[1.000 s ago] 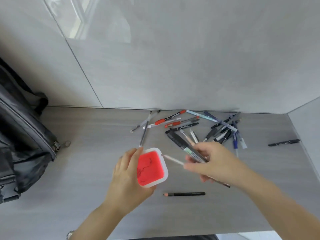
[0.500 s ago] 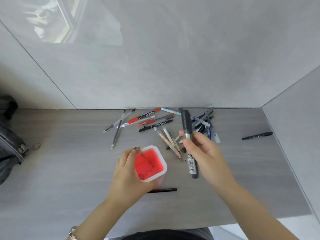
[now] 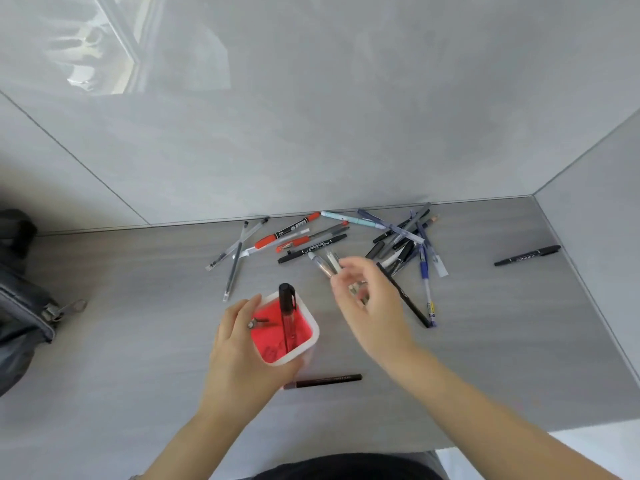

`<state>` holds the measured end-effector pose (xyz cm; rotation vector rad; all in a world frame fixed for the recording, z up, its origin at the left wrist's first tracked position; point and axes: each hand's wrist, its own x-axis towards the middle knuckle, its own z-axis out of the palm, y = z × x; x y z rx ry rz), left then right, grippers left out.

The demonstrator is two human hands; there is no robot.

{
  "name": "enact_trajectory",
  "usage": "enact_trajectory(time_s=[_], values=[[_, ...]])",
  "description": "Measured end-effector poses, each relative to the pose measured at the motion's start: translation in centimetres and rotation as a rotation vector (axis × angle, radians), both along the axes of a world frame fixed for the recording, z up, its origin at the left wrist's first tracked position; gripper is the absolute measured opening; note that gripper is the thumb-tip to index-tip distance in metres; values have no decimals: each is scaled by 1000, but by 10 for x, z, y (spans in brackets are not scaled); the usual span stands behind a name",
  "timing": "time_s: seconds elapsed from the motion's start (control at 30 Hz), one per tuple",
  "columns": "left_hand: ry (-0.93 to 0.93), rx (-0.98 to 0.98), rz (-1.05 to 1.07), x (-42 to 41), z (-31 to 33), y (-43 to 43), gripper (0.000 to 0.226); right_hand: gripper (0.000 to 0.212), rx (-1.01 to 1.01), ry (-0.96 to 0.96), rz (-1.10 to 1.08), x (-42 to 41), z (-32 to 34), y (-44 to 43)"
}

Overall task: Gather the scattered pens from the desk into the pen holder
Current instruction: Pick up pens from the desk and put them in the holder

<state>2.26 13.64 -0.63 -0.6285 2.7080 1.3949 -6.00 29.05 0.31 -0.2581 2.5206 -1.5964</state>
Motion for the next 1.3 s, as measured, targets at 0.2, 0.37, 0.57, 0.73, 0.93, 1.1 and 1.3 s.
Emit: enact_trajectory(time_s=[0.2, 0.37, 0.57, 0.73, 0.93, 1.1, 1.3], values=[[-10, -22, 51, 0, -2, -14, 94, 34, 853, -28, 281, -56, -52, -13], [8, -30, 90, 4, -1, -20, 95, 27, 1067, -7, 320, -62, -77, -34], [5, -27, 108, 10, -7, -22, 95, 20, 641, -131, 304, -54, -47, -8], [-20, -41, 75, 5, -6, -14, 95, 17, -324, -305, 28, -32, 11, 19], [12, -35, -95, -12, -1, 15, 98, 18, -670, -158, -69, 8, 41, -12], [67, -12, -183, -13, 8, 32, 100, 28, -362, -194, -26, 26, 10, -18], [49, 64, -128, -11, 9, 19, 99, 59, -175, -34, 78, 31, 11, 7]])
